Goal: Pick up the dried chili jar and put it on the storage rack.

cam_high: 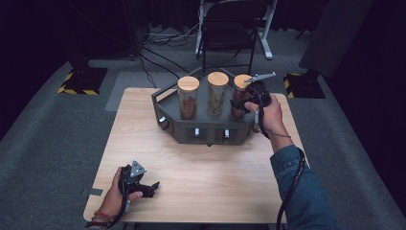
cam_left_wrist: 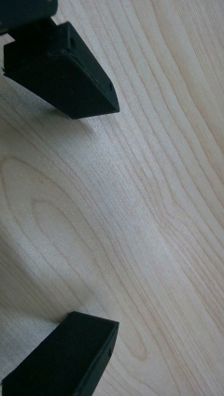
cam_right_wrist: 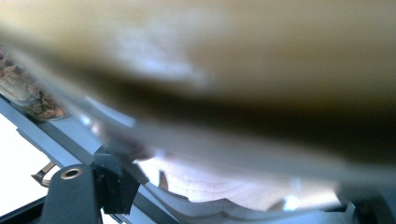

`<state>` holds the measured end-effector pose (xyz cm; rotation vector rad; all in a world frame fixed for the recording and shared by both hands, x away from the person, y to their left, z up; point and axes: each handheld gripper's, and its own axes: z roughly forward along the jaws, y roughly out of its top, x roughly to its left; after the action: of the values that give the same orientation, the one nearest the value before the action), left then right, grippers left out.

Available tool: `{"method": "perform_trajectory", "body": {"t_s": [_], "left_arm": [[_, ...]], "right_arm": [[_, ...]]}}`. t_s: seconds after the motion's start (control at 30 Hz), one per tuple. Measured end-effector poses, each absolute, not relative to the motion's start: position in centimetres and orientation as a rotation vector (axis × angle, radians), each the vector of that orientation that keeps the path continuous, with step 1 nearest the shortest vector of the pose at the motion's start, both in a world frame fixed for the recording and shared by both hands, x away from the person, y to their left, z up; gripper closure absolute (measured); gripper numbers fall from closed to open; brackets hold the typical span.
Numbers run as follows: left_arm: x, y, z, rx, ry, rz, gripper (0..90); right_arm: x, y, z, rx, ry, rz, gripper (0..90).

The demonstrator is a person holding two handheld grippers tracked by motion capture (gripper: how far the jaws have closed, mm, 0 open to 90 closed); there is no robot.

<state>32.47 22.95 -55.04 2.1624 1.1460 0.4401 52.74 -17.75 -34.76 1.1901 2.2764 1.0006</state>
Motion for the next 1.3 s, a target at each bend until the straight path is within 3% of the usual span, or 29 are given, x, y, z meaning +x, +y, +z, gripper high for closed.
{"method": "perform_trajectory", "body": {"t_s": [1.3], "left_arm": [[32.5, 22.9, -55.0, 2.162, 1.146, 0.440, 0.4]], "right_arm": [[52.8, -17.5, -36.0, 1.209, 2.247, 1.011, 24.0]]}}
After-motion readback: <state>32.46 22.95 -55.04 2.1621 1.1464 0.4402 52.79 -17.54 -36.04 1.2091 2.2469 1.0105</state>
